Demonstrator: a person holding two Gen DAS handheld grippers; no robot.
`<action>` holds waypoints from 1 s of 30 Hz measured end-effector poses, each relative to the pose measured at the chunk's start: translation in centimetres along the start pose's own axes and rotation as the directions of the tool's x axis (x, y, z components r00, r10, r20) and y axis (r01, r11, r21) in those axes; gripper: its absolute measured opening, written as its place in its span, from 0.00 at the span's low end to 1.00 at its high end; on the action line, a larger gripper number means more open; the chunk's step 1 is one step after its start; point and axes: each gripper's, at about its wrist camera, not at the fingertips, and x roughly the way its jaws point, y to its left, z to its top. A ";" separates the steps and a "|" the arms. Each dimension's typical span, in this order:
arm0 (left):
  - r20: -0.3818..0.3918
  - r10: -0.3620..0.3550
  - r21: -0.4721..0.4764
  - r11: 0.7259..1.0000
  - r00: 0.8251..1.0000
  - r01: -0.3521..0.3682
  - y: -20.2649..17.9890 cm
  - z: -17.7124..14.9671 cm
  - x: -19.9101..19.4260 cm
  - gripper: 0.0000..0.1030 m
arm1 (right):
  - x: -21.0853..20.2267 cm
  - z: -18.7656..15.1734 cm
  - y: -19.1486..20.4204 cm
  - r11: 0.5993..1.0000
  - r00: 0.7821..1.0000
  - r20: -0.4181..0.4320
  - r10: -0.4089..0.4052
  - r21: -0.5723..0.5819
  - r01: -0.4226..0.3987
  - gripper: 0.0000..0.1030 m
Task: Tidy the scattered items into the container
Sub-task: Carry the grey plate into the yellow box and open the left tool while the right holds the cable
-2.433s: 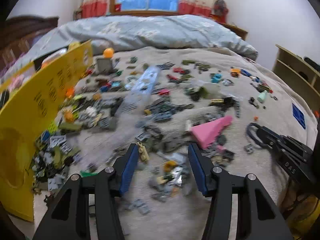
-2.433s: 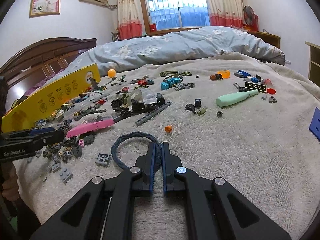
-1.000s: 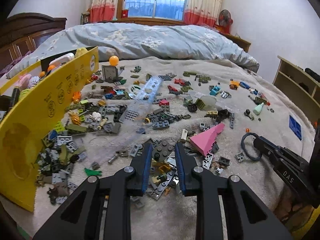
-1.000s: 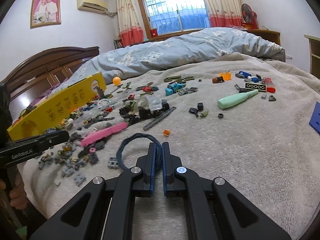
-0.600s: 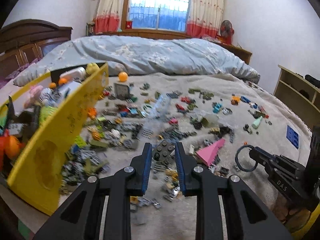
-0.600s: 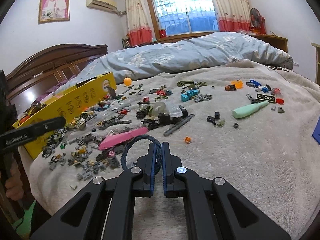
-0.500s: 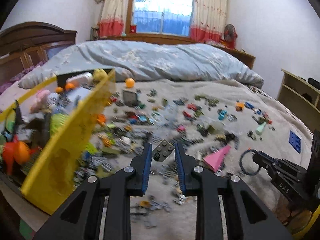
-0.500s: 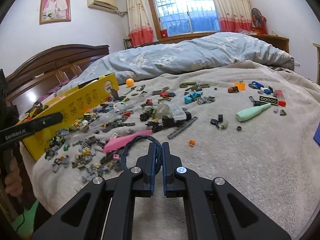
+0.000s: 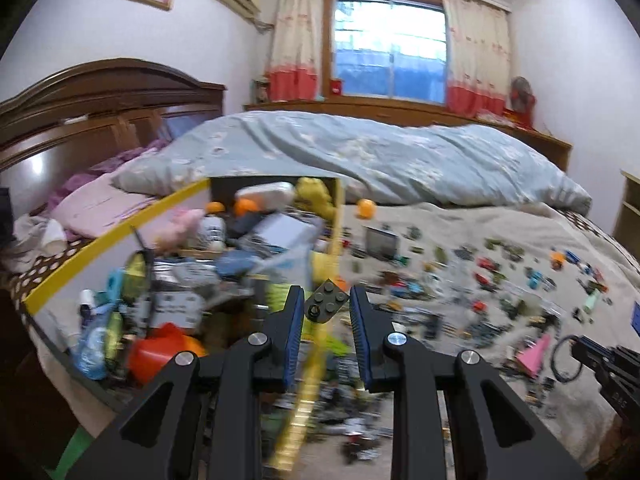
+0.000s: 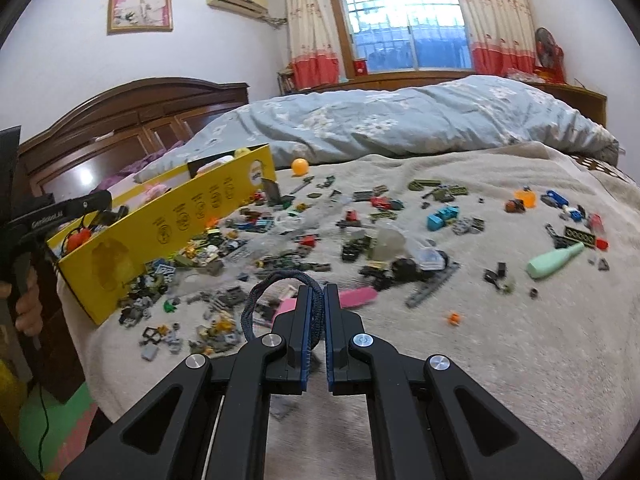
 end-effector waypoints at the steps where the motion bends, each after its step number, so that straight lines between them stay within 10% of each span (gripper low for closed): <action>1: 0.002 0.012 -0.011 1.000 1.000 -0.012 0.7 0.0 0.0 0.22 | 0.1 0.1 0.3 1.000 1.000 -0.002 0.004 -0.006 -0.004 0.06; 11: -0.024 0.076 -0.057 0.995 0.997 -0.077 3.9 -0.7 0.0 0.23 | 0.6 0.3 2.8 0.998 0.999 -0.018 0.039 -0.056 -0.040 0.05; 16: -0.023 0.084 -0.066 0.994 0.996 -0.085 4.0 -0.9 -0.2 0.51 | 0.6 0.3 3.3 0.997 0.999 -0.025 0.045 -0.068 -0.047 0.05; 30: -0.029 0.150 -0.092 0.984 0.988 -0.152 5.7 -2.2 -2.7 0.64 | 2.6 2.7 7.2 0.980 0.986 -0.045 0.162 -0.111 -0.166 0.05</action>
